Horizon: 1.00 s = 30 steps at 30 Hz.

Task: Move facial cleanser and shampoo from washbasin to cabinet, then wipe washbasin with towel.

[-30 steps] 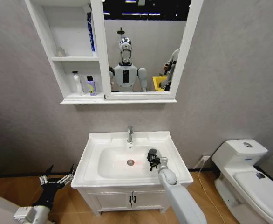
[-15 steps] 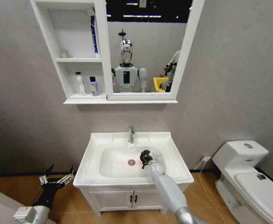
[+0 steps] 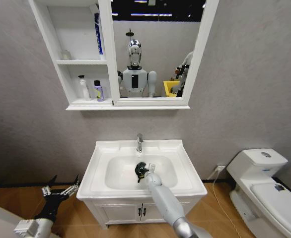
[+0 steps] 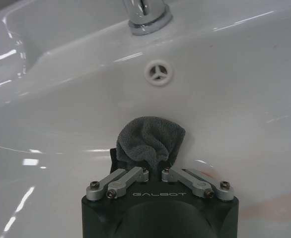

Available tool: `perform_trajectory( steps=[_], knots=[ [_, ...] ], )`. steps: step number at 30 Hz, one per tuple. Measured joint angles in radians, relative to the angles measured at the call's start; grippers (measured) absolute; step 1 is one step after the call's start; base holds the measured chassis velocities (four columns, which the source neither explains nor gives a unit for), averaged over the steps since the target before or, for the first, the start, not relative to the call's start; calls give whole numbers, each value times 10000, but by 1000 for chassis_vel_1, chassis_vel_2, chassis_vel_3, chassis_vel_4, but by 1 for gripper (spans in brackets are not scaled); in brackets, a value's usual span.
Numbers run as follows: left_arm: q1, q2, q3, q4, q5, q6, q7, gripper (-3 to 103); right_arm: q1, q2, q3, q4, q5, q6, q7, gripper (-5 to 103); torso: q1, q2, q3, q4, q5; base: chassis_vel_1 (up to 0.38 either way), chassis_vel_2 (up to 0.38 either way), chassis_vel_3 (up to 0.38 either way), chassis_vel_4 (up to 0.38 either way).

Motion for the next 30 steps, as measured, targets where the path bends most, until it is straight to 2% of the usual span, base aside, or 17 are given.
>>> perform_trajectory(
  steps=[3,8,9,12,19,21,24,30],
  knots=[
    [0,0,0,0,0,0,0,100,-197,4,-219,624,431,-131,72,7,-9,4,-5,3,0,0,0,0,0],
    [0,0,1,0,0,0,0,100,-315,-51,-140,665,278,-263,427,7,-9,5,-5,3,0,0,0,0,0],
    [0,0,0,0,0,0,1,100,-361,-174,-141,701,255,-291,516,7,-9,5,-5,9,3,0,0,0,0],
    [-1,0,-1,0,-1,0,0,100,-571,-1004,-196,1048,322,-507,995,7,-9,7,-5,-3,-1,0,0,0,0],
    [0,0,0,0,0,0,0,100,-941,-2441,-268,2418,620,-799,2244,7,-10,8,-6,-3,0,0,0,0,0],
    [0,0,-1,-1,-1,0,0,100,-1156,-2845,-228,3096,287,-747,2388,7,-10,9,-6,-3,0,0,0,0,0],
    [0,0,-1,0,-1,0,0,100,-1324,-3047,-133,3578,-83,-668,2422,7,-10,9,-6,-3,-2,0,0,0,0],
    [0,0,-1,-1,0,0,0,100,-1458,-3100,-99,3679,-92,-697,2593,7,-11,9,-7,0,-2,0,0,0,0]
  ],
)
